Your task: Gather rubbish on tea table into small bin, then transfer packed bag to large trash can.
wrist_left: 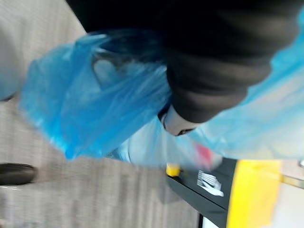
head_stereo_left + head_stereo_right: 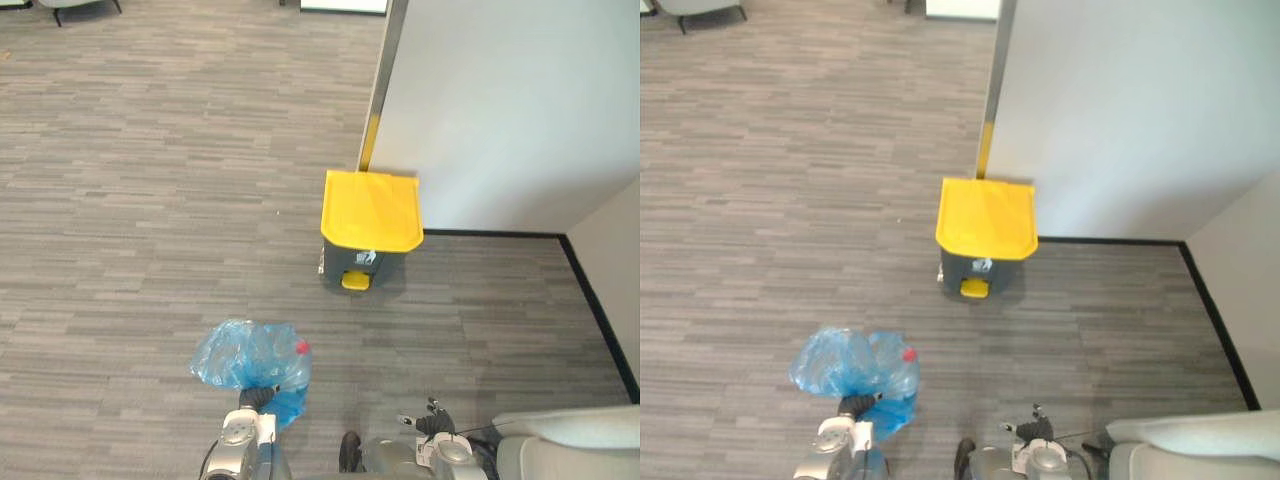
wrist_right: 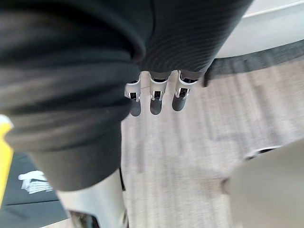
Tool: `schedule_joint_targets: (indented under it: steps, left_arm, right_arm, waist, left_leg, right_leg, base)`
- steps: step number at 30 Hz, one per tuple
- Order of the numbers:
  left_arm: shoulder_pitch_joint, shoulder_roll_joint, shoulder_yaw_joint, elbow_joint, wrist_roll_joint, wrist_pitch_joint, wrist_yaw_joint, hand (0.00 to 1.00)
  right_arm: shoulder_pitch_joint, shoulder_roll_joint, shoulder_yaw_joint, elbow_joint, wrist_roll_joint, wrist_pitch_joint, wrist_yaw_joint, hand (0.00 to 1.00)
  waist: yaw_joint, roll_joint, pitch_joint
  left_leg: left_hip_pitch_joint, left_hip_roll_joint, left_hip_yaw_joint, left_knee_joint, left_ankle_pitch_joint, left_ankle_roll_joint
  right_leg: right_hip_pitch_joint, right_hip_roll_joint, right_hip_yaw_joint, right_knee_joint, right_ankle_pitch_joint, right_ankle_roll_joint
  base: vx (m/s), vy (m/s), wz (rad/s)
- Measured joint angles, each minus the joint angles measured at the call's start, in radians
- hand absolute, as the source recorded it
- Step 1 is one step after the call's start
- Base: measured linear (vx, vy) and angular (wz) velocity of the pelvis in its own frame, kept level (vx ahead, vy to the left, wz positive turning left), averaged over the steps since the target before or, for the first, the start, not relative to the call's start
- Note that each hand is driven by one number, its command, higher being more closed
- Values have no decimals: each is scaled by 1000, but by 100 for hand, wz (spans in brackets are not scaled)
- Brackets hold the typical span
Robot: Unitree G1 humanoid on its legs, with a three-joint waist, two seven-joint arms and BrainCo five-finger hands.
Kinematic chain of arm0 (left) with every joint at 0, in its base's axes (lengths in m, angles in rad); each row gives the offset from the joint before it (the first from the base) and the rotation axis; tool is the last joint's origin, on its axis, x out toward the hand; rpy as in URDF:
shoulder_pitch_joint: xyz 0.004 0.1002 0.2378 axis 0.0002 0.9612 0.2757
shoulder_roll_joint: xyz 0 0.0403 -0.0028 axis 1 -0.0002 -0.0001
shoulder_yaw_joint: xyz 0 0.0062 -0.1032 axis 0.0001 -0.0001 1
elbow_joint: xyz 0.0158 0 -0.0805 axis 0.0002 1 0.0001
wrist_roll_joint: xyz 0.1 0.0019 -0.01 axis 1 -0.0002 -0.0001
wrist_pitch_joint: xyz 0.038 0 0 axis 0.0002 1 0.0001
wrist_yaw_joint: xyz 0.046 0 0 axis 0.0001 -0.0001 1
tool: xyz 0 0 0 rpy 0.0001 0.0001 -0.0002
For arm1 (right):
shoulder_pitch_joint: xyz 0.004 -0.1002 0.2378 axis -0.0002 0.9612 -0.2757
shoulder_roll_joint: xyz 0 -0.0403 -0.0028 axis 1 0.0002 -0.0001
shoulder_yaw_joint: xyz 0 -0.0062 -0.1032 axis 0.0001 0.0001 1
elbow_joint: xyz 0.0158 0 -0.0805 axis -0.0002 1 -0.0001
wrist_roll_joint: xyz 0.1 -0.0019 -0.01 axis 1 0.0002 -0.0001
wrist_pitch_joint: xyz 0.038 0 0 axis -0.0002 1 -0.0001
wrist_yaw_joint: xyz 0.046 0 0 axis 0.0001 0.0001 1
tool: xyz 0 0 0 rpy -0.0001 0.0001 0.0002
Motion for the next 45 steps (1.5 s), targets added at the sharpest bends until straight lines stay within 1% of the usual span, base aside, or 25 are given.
schedule_joint_targets:
  steps: [2, 3, 4, 5, 6, 11, 15, 16, 18, 19, 20, 21, 22, 25, 27, 30, 31, 32, 34, 35, 36, 38, 43, 44, 45]
  left_arm:
    - [-2, 0, 0, 1, 0, 1, -1, 100]
    - [-1, -2, -1, 2, 0, 0, -2, 100]
    - [3, -1, -1, 9, 0, 0, -1, 100]
    - [0, 14, -2, 27, 0, 2, 1, 100]
    - [3, 29, -3, 29, 0, 2, 4, 100]
    - [42, 78, -12, 56, 2, 2, 12, 100]
    - [57, 80, -11, 87, 4, 2, 13, 100]
    - [56, 78, -11, 89, 4, 2, 15, 100]
    - [51, 86, -11, 94, 3, 1, 19, 100]
    - [41, 88, -12, 111, 2, 1, 19, 100]
    - [38, 89, -13, 120, 2, 1, 19, 100]
    - [40, 96, -14, 122, 2, 1, 17, 100]
    - [36, 89, -11, 134, 2, 4, 20, 100]
    - [42, 59, -9, 137, 2, 1, 17, 100]
    - [54, 43, 2, 100, 2, 3, 11, 100]
    - [59, 13, 1, 31, 2, 2, -3, 100]
    - [58, 1, 2, 25, 2, 2, -6, 100]
    - [56, -3, 1, 23, 2, 2, -7, 100]
    - [30, 0, 0, 23, 2, 2, -9, 100]
    - [27, -1, -1, 23, 2, 2, -9, 100]
    - [26, 2, -4, 27, 2, -1, -8, 100]
    - [15, 39, -17, 51, 3, 1, -5, 100]
    - [20, 108, -42, 89, 21, 1, -1, 100]
    - [24, 111, -41, 94, 21, 1, 0, 100]
    - [33, 103, -41, 103, 20, 1, 0, 100]
  right_arm:
    - [-1, 0, -5, -10, 5, 0, -3, 0]
    - [6, -6, -22, -11, 6, 0, -5, 0]
    - [17, -6, -33, 0, 6, 0, -6, 0]
    - [18, 4, -30, 11, 7, 8, -5, 0]
    - [17, 9, -31, 27, 7, 7, -4, 0]
    - [11, 16, -32, 39, 5, -1, -2, 0]
    - [16, 18, -32, 37, 4, -2, -2, 0]
    - [12, 14, -32, 35, 4, -3, -1, 0]
    - [11, 11, -23, 36, 3, -4, 0, 0]
    - [10, 5, -21, 39, 3, -5, 0, 0]
    - [12, 2, -21, 42, 3, -5, 0, 0]
    - [21, 2, -22, 50, 4, -5, 2, 0]
    - [20, -5, -31, 55, 12, -8, 3, 0]
    - [14, -25, -32, 73, 4, -4, 3, 0]
    - [20, -20, -32, 62, 4, -3, 2, 0]
    - [33, -11, -23, 47, 6, -1, -2, 0]
    - [33, -8, -23, 24, 6, -2, -5, 0]
    - [33, -8, -24, 22, 6, -3, -6, 0]
    - [14, -5, -34, 26, 6, -2, -7, 0]
    - [17, -8, -36, 27, 6, -2, -7, 0]
    - [21, -22, -41, 32, 6, -1, -8, 0]
    - [19, 3, -40, 49, 6, 3, -7, 0]
    - [-6, 3, -40, 76, 4, 2, -5, 0]
    - [-10, -2, -40, 78, 4, 2, -5, 0]
    - [-13, -6, -34, 82, 4, 2, -5, 0]
  waist:
    - [1, 1, 0]
    - [2, 10, -4]
    - [7, 10, -10]
    - [14, -18, -23]
    - [16, -30, -30]
    - [22, -30, -32]
    - [20, -35, -26]
    - [12, -27, -19]
    - [-2, -35, -22]
    - [-8, -37, -22]
    - [-9, -43, -25]
    - [-12, -73, -34]
    - [-18, -67, -31]
    - [-19, -10, -47]
    - [-17, 3, -45]
    - [-8, 1, -43]
    - [-5, 3, -44]
    - [-7, 1, -43]
    - [-6, -11, -33]
    - [-6, -6, -35]
    - [-3, 9, -40]
    - [-5, -32, -45]
    - [-1, -19, -36]
    - [1, -14, -32]
    - [4, -10, -31]
  left_leg:
    - [-29, -24, 18, -174, 14, 16]
    - [-31, -49, 15, -353, 120, 41]
    - [-31, -65, -2, -393, 159, 7]
    - [-18, -108, 7, -409, 169, 20]
    - [-4, -135, 6, -440, 171, 23]
    - [99, -173, 39, -552, 182, 40]
    - [207, -193, 74, -694, 180, 49]
    - [235, -194, 70, -728, 179, 57]
    - [267, -193, 69, -762, 171, 48]
    - [285, -194, 66, -779, 170, 47]
    - [287, -204, 61, -789, 169, 42]
    - [289, -238, 41, -788, 162, 32]
    - [302, -240, 23, -782, 155, 23]
    - [291, -188, 2, -716, 112, -10]
    - [217, -118, -10, -484, 62, -30]
    - [90, -34, -12, -123, 73, -22]
    - [75, -20, 12, -92, 45, -18]
    - [62, -15, 32, -98, 27, -15]
    - [37, -38, 70, -256, 19, 10]
    - [32, -46, 68, -365, 73, 31]
    - [35, -54, 52, -498, 193, 6]
    - [51, -125, 53, -530, 196, 16]
    - [92, -156, 68, -550, 188, 25]
    - [104, -155, 73, -553, 171, 32]
    - [109, -154, 69, -547, 128, 37]
  right_leg:
    - [20, -30, 2, 13, -9, 19]
    - [35, -43, 5, 25, -32, 63]
    - [35, -50, 18, 36, -56, 100]
    - [37, -84, 41, 17, -60, 113]
    - [46, -100, 59, -10, -39, 115]
    - [74, -120, 123, -7, 31, 126]
    - [-97, -148, 145, 331, 67, 162]
    - [-162, -155, 142, 432, 51, 152]
    - [-217, -147, 94, 389, -42, 121]
    - [-236, -136, 58, 308, -39, 119]
    - [-239, -123, 41, 218, -12, 107]
    - [-250, -121, 56, 118, 67, 65]
    - [-241, -122, 57, 137, 57, 65]
    - [-198, -84, 29, 101, 10, 73]
    - [-130, -44, 2, 54, 14, 55]
    - [-21, -10, 4, -21, 18, 39]
    - [7, -11, 17, -35, 18, 39]
    - [15, -18, 28, -36, 18, 39]
    - [36, -61, 48, -38, 17, 41]
    - [36, -69, 44, -35, 14, 48]
    - [37, -73, 46, -29, -6, 101]
    - [45, -125, 62, -76, -5, 136]
    - [71, -145, 106, -96, 37, 149]
    - [60, -146, 120, -76, 35, 152]
    - [30, -145, 138, -11, 18, 180]
  base:
    - [283, 214, -9]
    - [283, 260, 2]
    - [261, 230, 12]
    - [239, 200, 15]
    - [220, 173, 22]
    - [156, 98, -11]
    - [58, 51, -44]
    - [62, 34, -16]
    - [93, -13, 0]
    - [103, -31, 13]
    - [119, -48, 30]
    - [121, -58, 39]
    - [241, -69, 34]
    - [340, -95, 15]
    - [407, -144, 3]
    - [308, -20, -11]
    - [236, 59, -30]
    - [315, 148, -41]
    - [267, 206, -27]
    - [207, 235, -11]
    - [194, 221, -3]
    - [180, 187, 9]
    - [78, 86, -9]
    - [0, 50, -55]
    - [-28, 48, -62]
